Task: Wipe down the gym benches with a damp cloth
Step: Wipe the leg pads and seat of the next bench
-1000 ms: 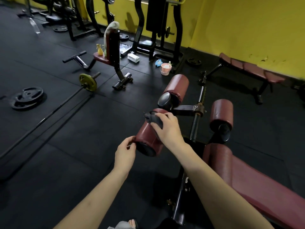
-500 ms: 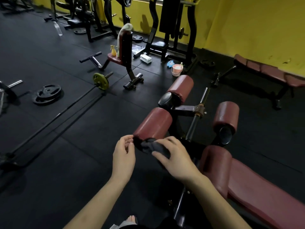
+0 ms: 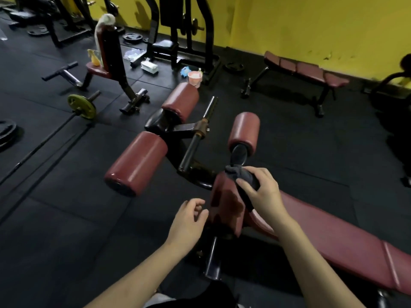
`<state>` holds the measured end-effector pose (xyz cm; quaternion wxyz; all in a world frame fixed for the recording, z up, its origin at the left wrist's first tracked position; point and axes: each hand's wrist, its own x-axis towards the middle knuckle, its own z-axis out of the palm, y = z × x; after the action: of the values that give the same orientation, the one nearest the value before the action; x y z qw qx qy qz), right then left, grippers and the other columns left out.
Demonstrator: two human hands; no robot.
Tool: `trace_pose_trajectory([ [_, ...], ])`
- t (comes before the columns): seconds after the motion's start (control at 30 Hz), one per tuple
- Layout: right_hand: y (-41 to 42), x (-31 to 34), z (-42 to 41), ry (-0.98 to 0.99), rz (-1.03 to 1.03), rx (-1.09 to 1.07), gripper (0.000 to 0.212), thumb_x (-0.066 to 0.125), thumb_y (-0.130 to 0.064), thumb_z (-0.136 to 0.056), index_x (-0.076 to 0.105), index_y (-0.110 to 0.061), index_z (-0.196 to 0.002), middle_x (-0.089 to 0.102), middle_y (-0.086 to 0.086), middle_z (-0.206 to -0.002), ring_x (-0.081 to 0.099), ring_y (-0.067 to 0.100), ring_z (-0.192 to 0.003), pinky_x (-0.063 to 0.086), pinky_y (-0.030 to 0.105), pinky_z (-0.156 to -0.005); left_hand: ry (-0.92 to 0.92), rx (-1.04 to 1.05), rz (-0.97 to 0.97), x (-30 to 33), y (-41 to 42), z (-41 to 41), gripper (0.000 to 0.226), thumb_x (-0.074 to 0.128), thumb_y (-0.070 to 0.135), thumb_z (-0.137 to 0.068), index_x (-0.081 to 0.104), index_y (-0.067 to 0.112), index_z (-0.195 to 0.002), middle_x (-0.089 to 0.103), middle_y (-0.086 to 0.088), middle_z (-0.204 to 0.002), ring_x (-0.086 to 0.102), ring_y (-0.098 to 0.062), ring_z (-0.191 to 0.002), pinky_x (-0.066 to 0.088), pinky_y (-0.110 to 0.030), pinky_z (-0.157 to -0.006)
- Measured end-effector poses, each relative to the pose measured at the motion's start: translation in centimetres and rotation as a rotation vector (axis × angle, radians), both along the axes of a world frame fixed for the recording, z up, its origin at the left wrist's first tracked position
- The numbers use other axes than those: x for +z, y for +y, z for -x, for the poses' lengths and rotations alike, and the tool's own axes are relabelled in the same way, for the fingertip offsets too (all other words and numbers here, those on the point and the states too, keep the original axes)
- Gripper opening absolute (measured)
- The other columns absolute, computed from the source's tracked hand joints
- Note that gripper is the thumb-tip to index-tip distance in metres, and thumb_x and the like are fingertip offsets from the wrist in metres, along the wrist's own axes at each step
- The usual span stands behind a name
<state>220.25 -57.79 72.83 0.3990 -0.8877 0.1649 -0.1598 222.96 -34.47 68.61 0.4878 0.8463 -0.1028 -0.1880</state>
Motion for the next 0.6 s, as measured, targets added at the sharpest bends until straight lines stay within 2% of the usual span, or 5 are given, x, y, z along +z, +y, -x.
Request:
trace_pose_trajectory([
  [0.2,-4.0,-3.6,-4.1,0.108,0.202,0.108,0.041,0.070,-0.043,-0.097,0.068,-0.022,-0.133,0.056,-0.002,-0.125,0.049,0.024,-0.118,0.036,0.030,-0.103,0.097,0.029,-0.097,-2.9,-2.6,0.5,0.037,0.061,0.035,-0.100,0.059,0.025,-0.136,0.054,0.009,-0.126,0.057,-0.007,-0.113,0.045,-0.022,-0.095],
  [0.27,-3.4,-5.3,-4.9,0.130,0.277,0.170,0.041,0.071,-0.040,-0.097,0.068,-0.021,-0.133,0.057,0.003,-0.125,0.049,0.030,-0.112,0.040,0.037,-0.103,0.094,0.025,-0.103,-3.4,-2.9,0.6,0.038,0.063,0.034,-0.100,0.061,0.024,-0.136,0.056,0.010,-0.127,0.057,-0.009,-0.116,0.046,-0.024,-0.099],
  [0.37,-1.7,-6.8,-3.7,0.069,0.359,0.203,0.035,0.074,-0.034,-0.092,0.071,-0.019,-0.123,0.059,0.005,-0.115,0.050,0.032,-0.099,0.050,0.051,-0.089,0.146,0.087,-0.067,-4.1,-2.9,0.6,0.036,0.065,0.033,-0.099,0.064,0.026,-0.134,0.059,0.013,-0.125,0.057,-0.005,-0.113,0.045,-0.023,-0.096],
  [0.5,0.7,-7.1,1.8,-0.020,0.397,0.384,0.035,0.071,-0.034,-0.091,0.070,-0.023,-0.124,0.059,-0.001,-0.119,0.051,0.025,-0.103,0.050,0.042,-0.090,0.274,0.172,0.071,-5.0,-2.2,1.1,0.022,0.063,0.027,-0.101,0.071,0.030,-0.122,0.073,0.009,-0.118,0.067,-0.005,-0.108,0.052,-0.028,-0.101],
  [0.6,-0.2,-6.8,1.2,-0.029,0.455,0.453,0.034,0.064,-0.037,-0.094,0.070,-0.022,-0.124,0.060,0.000,-0.119,0.052,0.027,-0.101,0.050,0.040,-0.088,0.315,0.173,0.122,-4.7,-2.2,1.2,0.018,0.062,0.022,-0.102,0.070,0.032,-0.115,0.074,0.011,-0.111,0.068,0.001,-0.100,0.050,-0.015,-0.090],
])
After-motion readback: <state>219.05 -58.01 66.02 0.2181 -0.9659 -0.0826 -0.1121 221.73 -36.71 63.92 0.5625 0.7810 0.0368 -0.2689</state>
